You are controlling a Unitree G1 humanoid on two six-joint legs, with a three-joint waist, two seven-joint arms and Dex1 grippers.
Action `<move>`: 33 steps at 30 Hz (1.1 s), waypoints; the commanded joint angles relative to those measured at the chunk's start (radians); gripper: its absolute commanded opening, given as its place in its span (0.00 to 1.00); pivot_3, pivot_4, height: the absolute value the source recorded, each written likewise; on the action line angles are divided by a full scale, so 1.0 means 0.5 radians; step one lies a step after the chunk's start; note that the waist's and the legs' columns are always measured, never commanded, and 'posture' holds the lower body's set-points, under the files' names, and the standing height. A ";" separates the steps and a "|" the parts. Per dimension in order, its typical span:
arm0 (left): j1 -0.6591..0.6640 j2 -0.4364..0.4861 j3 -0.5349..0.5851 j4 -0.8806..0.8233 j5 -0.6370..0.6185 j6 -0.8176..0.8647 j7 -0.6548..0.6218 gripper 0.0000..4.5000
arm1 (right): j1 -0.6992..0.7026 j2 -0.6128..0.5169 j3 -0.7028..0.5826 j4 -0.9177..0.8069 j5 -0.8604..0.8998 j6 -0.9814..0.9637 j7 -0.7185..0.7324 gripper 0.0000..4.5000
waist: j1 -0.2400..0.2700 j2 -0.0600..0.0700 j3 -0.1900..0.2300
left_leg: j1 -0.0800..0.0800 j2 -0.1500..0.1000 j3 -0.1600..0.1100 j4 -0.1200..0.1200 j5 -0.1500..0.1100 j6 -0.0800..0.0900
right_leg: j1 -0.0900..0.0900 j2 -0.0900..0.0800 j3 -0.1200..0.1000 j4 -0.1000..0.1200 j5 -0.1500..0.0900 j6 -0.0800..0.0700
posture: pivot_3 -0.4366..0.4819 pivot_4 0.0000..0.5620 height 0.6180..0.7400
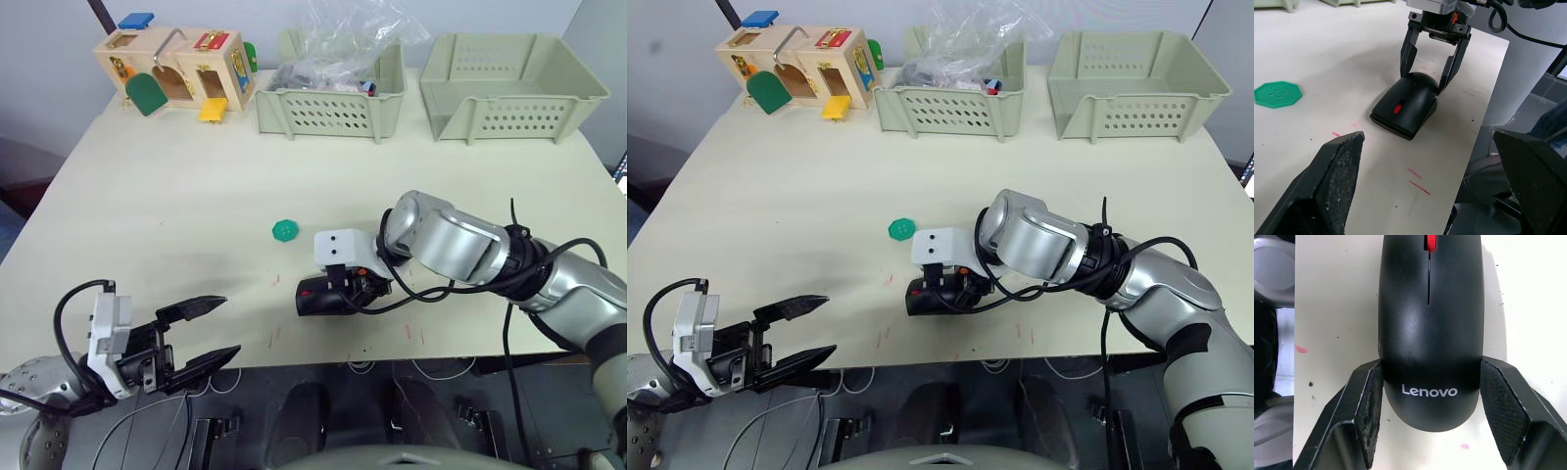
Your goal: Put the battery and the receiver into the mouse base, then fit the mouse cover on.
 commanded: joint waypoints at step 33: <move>0.027 0.007 0.029 -0.027 -0.021 -0.017 -0.011 1.00 | -0.033 -0.005 -0.084 -0.068 0.044 -0.010 0.005 0.89 | 0.000 0.000 0.000 | 0.000 0.000 0.000 0.000 0.000 0.000 | 0.000 0.000 0.000 0.000 -0.001 -0.001 | 0.48 0.27 1.00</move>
